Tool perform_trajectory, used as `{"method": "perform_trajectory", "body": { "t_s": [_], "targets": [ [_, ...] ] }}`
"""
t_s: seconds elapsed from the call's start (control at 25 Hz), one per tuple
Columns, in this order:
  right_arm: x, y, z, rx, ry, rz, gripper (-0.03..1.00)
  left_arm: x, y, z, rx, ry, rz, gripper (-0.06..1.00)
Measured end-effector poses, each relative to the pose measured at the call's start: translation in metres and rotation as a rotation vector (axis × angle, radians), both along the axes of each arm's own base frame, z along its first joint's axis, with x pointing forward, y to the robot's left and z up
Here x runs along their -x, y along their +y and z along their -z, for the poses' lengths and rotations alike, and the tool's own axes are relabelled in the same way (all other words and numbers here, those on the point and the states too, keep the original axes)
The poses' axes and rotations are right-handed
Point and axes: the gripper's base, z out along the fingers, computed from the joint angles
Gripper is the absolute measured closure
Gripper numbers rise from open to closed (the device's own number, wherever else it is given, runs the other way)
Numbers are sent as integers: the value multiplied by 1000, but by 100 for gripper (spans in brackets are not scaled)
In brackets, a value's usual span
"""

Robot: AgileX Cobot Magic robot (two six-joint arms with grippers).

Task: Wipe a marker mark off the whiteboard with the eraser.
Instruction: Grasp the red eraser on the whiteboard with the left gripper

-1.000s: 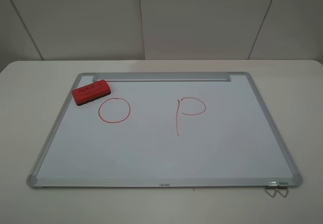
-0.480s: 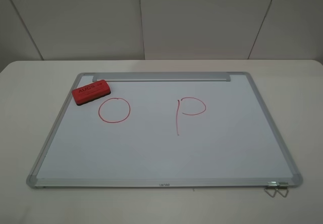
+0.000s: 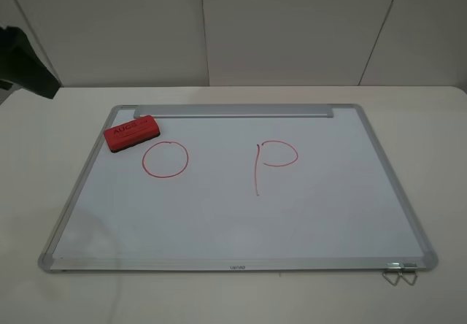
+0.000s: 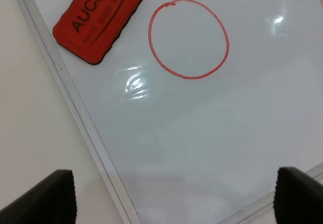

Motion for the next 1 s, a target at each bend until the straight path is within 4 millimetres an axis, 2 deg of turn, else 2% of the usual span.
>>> {"method": "perform_trajectory", "body": {
  "t_s": [0.16,0.52,0.64,0.84,1.0],
  "targets": [
    [0,0,0,0,0,0,24,-27,-12,14,-28,41,74,17],
    [0,0,0,0,0,0,24,-67,-72,47,-247,6,413,17],
    [0,0,0,0,0,0,24,-83,-87,57,-304,16,497,17],
    [0,0,0,0,0,0,24,-111,-93,74,-395,36,544,17],
    [0,0,0,0,0,0,24,-122,-88,98,-475,79,599,17]
  ]
}}
